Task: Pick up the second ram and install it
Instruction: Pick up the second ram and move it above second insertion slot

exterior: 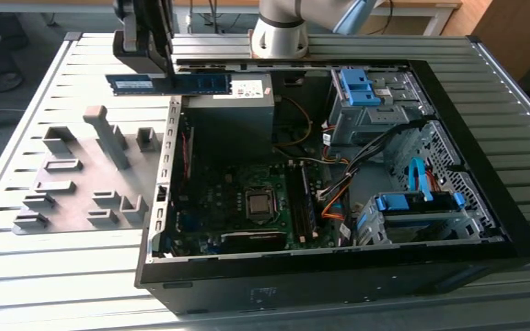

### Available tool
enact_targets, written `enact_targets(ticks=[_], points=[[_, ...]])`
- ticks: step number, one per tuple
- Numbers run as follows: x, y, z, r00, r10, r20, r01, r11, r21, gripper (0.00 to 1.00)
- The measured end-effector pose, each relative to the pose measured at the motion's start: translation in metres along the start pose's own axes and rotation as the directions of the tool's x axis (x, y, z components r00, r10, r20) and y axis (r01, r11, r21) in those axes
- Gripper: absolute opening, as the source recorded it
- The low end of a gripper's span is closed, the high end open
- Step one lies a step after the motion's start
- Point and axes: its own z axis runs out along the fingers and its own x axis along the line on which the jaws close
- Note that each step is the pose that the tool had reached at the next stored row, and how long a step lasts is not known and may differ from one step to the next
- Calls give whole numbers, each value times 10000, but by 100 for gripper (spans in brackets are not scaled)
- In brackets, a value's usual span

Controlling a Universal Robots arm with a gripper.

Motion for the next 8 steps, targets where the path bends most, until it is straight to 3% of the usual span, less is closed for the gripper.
enact_targets(ticks=[8], points=[[-4, -131, -1, 10000, 0, 0, 0, 10000, 0, 14]])
